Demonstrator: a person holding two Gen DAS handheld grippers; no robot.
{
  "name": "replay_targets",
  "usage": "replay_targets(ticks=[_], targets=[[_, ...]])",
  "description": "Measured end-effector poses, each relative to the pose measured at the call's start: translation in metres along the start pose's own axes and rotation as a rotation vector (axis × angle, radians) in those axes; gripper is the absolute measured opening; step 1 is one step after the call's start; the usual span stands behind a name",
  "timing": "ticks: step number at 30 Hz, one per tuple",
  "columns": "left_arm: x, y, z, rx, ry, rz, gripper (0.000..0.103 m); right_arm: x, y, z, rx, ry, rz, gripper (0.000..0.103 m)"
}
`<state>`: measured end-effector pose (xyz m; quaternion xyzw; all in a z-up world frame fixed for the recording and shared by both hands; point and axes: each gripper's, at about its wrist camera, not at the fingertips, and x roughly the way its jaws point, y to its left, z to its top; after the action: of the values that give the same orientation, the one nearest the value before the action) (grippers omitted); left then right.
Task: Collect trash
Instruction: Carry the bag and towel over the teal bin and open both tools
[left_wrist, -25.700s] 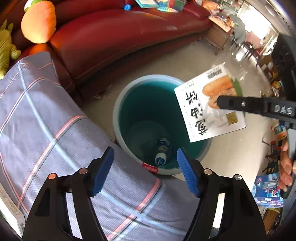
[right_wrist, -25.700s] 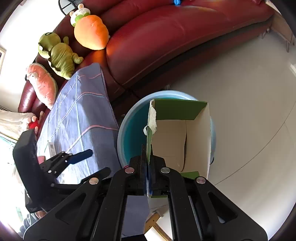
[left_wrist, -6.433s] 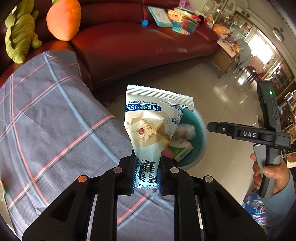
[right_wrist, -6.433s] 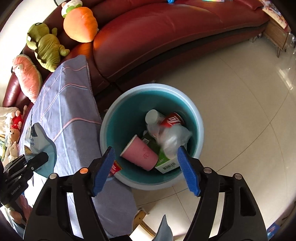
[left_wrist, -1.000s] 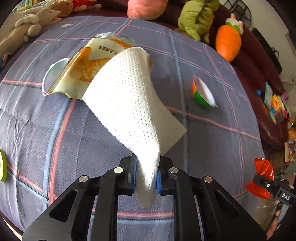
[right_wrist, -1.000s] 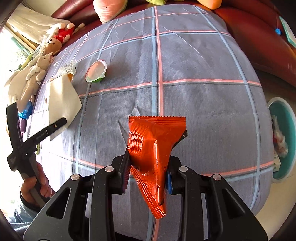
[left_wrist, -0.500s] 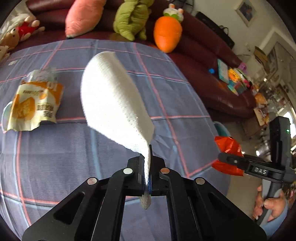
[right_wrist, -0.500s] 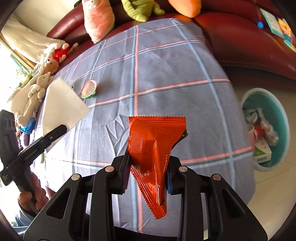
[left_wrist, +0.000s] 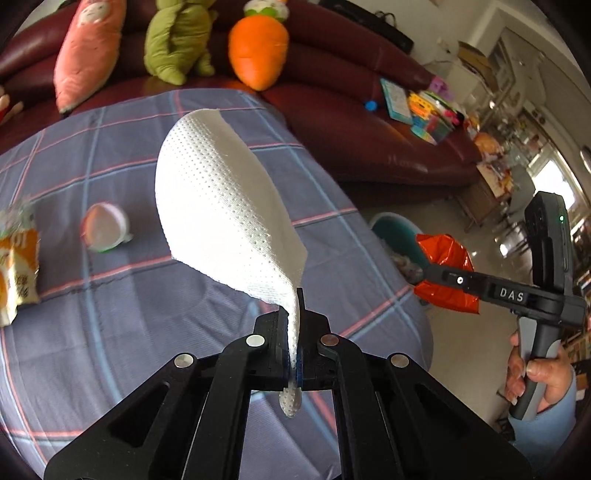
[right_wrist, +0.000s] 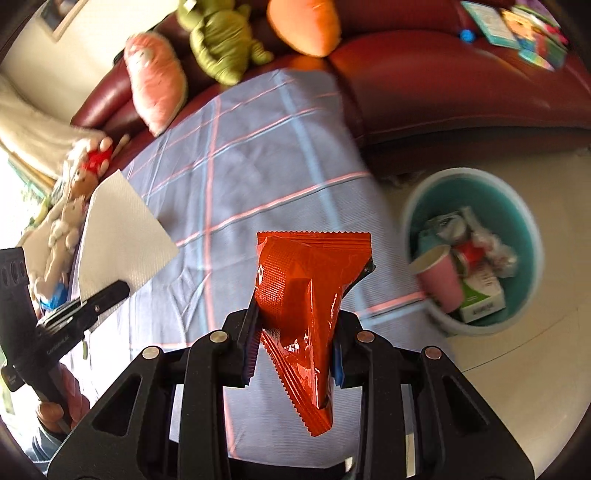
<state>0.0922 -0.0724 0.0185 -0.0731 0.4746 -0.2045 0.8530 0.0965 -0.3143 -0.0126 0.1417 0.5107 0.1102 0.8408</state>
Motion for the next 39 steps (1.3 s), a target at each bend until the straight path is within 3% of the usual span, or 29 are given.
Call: replay_targets(ticks=[11, 20, 26, 37, 38, 39], targets=[[0.093, -0.114, 0.042, 0.181, 0.118, -0.067, 0.002, -0.035, -0.113, 0.012, 0.171, -0.095, -0.048, 0.029], [0.169, -0.182, 0.056, 0.265, 0.221, -0.13, 0.003, -0.044, -0.185, 0.009, 0.288, -0.091, -0.087, 0.029], [0.213, -0.218, 0.052, 0.303, 0.292, -0.169, 0.003, -0.049, -0.212, 0.009, 0.332, -0.088, -0.104, 0.029], [0.265, -0.241, 0.047, 0.315, 0.367, -0.199, 0.004, -0.059, -0.231, 0.01, 0.363, -0.088, -0.146, 0.029], [0.266, -0.24, 0.047, 0.313, 0.371, -0.195, 0.007, -0.06, -0.232, 0.011, 0.364, -0.09, -0.151, 0.03], [0.271, -0.24, 0.048, 0.307, 0.377, -0.185, 0.018, -0.061, -0.233, 0.011, 0.367, -0.091, -0.153, 0.03]])
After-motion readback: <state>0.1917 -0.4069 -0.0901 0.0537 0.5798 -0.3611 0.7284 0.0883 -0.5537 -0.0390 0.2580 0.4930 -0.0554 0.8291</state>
